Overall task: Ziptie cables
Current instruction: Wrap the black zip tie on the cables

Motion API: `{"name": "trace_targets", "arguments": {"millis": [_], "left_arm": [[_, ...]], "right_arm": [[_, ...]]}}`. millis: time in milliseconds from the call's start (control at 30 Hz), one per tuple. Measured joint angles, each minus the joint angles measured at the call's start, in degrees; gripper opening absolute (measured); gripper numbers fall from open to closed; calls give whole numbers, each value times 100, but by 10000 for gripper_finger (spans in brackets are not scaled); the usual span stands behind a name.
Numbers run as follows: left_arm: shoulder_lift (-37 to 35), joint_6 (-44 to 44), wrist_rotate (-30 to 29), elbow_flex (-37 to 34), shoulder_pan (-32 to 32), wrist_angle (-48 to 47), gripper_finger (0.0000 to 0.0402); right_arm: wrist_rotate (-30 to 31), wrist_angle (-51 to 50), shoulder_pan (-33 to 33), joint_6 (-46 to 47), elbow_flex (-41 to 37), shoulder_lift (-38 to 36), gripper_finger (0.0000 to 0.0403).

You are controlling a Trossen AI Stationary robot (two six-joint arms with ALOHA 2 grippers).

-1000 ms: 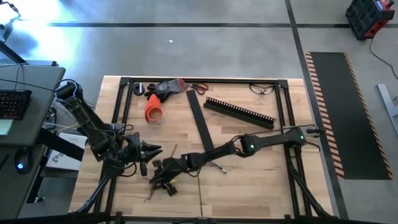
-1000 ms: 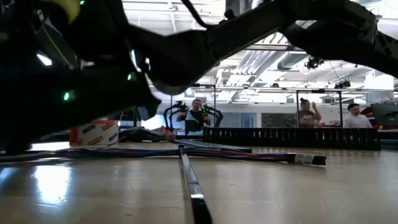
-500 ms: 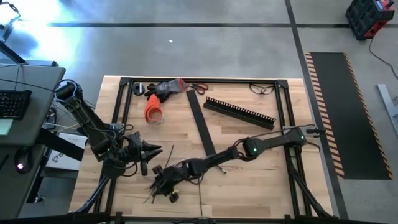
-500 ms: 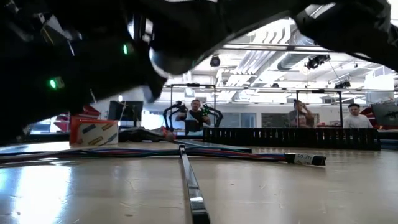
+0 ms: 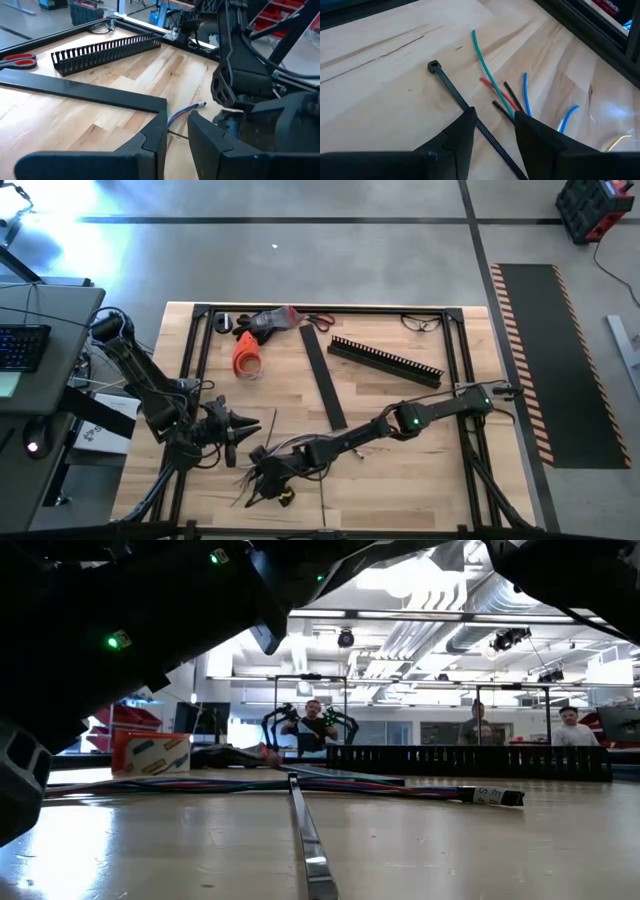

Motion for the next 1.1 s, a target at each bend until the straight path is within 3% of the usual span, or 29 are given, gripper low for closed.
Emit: {"name": "trace_targets", "arguments": {"millis": [333, 733, 1100], "left_arm": [[421, -153, 92, 0, 0, 25, 58], [471, -323, 120, 0, -33, 54, 58], [495, -356, -132, 0, -343, 56, 58]], "right_arm": [[-219, -604, -41, 373, -4, -142, 126], [-227, -2288, -93, 303, -36, -678, 103], [-487, -1843, -91, -96, -21, -1076, 103]]}}
